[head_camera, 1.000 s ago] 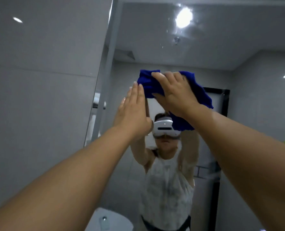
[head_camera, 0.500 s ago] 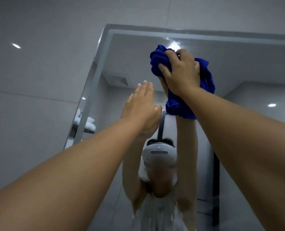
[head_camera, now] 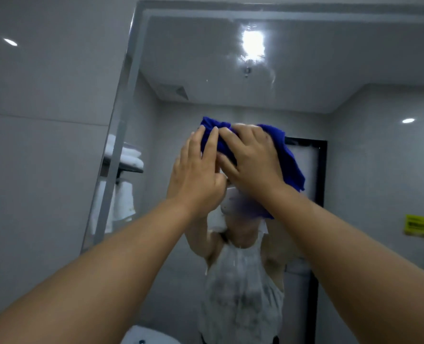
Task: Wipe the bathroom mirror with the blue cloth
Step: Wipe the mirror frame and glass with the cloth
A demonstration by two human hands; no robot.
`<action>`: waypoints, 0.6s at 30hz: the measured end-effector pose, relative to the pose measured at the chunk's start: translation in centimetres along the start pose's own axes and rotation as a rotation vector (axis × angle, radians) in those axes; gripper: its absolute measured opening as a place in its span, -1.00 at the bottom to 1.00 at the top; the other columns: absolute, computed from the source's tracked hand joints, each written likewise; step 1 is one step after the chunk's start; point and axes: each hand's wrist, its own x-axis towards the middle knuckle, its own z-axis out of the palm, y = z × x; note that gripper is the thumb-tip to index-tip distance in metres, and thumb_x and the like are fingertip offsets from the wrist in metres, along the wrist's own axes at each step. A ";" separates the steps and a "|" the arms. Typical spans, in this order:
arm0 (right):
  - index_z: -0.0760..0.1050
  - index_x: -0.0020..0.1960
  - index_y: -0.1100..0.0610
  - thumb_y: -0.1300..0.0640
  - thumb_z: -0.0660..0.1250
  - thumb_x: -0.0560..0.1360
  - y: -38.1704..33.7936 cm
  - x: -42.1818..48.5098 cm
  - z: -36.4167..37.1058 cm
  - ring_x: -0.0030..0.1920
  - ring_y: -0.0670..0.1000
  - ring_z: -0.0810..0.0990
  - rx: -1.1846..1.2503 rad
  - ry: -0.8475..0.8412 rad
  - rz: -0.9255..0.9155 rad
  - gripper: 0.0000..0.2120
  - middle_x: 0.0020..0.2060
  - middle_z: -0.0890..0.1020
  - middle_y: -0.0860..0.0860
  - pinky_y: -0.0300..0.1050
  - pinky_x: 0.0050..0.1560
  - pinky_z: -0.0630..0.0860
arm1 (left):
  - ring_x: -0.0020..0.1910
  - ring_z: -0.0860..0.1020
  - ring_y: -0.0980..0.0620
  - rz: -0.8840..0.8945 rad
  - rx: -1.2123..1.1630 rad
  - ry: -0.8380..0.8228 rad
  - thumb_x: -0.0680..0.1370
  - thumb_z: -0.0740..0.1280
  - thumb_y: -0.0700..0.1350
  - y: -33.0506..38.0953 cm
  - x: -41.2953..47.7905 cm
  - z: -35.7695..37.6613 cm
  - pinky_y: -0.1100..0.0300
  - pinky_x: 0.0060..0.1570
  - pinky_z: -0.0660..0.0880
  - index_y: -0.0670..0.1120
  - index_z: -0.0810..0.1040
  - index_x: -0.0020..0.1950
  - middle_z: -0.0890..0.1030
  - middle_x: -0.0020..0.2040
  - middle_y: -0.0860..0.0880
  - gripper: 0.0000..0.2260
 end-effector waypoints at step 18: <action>0.22 0.45 -0.03 -0.05 0.10 0.60 7.3 14.5 -1.8 0.30 0.12 0.28 -0.150 -0.001 0.148 -0.58 0.33 0.35 0.06 -0.02 0.28 0.21 | 0.52 -0.15 0.06 0.054 -0.048 0.032 0.52 0.12 -0.14 3.8 10.7 -0.4 0.13 0.46 -0.14 -0.12 -0.18 0.52 -0.14 0.56 -0.06 -0.34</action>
